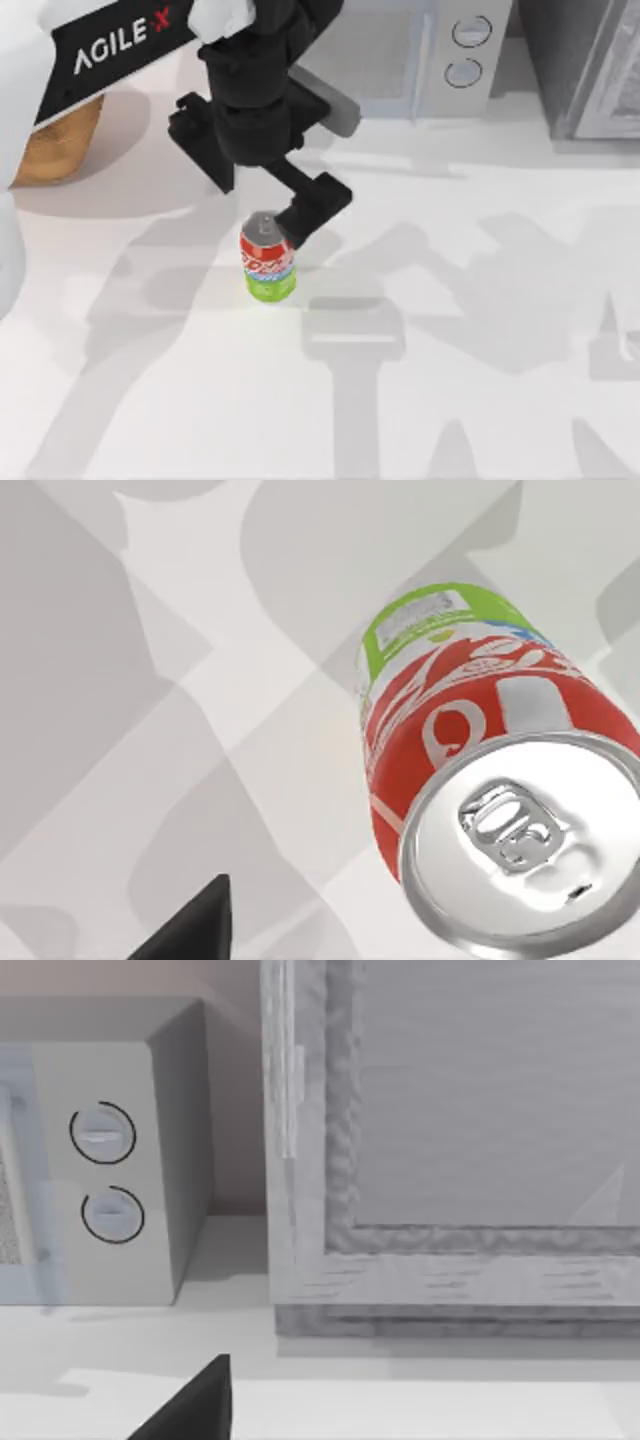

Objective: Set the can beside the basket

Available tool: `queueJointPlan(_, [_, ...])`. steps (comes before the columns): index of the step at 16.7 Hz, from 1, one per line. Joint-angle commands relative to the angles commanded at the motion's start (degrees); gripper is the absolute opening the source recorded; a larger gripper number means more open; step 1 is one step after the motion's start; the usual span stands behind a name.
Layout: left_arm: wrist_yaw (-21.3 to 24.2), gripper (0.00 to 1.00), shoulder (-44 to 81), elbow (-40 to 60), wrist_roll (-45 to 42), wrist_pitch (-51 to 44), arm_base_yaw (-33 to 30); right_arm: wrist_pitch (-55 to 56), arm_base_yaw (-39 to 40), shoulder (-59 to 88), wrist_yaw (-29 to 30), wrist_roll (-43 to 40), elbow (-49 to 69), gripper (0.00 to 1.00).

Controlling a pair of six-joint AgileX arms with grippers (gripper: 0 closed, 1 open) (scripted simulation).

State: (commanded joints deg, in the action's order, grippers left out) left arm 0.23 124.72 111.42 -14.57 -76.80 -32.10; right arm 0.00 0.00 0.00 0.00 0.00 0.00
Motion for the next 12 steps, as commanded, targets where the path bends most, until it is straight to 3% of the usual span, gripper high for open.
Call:
queueJointPlan(4, [0.00, 1.00, 0.03, -1.13, -0.11, 1.12, 0.15, 0.00, 0.00, 0.00, 0.00, 0.00, 0.00, 1.00])
queueJointPlan(12, [0.01, 1.00, 1.53, -11.22, -0.10, 12.75, 0.08, 0.00, 0.00, 0.00, 0.00, 0.00, 0.00, 1.00])
